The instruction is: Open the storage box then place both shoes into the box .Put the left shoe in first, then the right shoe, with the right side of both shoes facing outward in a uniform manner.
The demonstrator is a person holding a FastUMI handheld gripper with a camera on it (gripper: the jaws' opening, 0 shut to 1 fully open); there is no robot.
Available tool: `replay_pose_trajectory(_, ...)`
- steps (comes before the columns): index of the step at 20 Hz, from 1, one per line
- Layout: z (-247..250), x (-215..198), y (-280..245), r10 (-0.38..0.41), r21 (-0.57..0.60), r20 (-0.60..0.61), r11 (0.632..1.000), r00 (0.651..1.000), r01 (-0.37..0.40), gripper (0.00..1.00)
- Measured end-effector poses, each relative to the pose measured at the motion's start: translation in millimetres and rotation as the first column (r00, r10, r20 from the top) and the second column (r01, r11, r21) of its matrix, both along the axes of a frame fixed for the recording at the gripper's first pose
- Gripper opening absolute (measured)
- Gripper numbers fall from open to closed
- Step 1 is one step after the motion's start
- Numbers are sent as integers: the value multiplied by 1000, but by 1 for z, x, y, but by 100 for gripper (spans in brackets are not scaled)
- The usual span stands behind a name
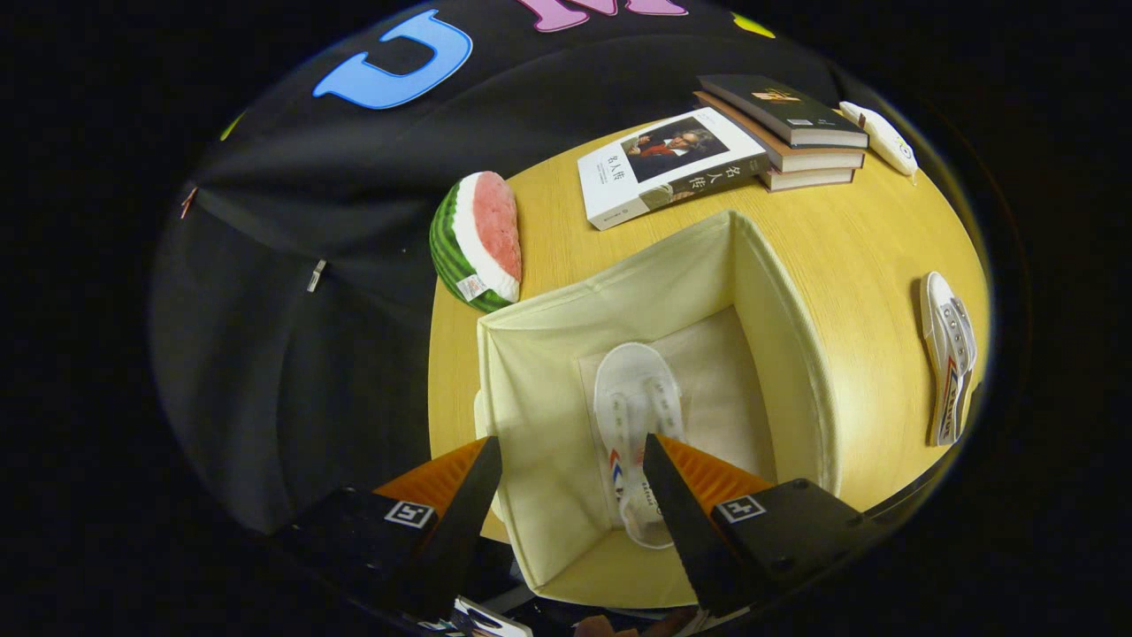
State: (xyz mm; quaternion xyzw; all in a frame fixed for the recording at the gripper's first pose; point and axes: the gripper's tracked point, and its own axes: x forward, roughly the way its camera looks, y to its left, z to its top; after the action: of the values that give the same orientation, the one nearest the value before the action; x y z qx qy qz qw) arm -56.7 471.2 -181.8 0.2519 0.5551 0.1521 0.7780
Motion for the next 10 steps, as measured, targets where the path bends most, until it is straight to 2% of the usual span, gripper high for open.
replay_pose_trajectory(6, 34, -6, -40, 72, 38, 90, 996, 993, -76, 99)
replay_pose_trajectory(8, 52, -5, -71, 91, 36, 154, 995, 984, -97, 99)
replay_pose_trajectory(10, 66, -1, -113, 77, 18, 230, 996, 970, -83, 99)
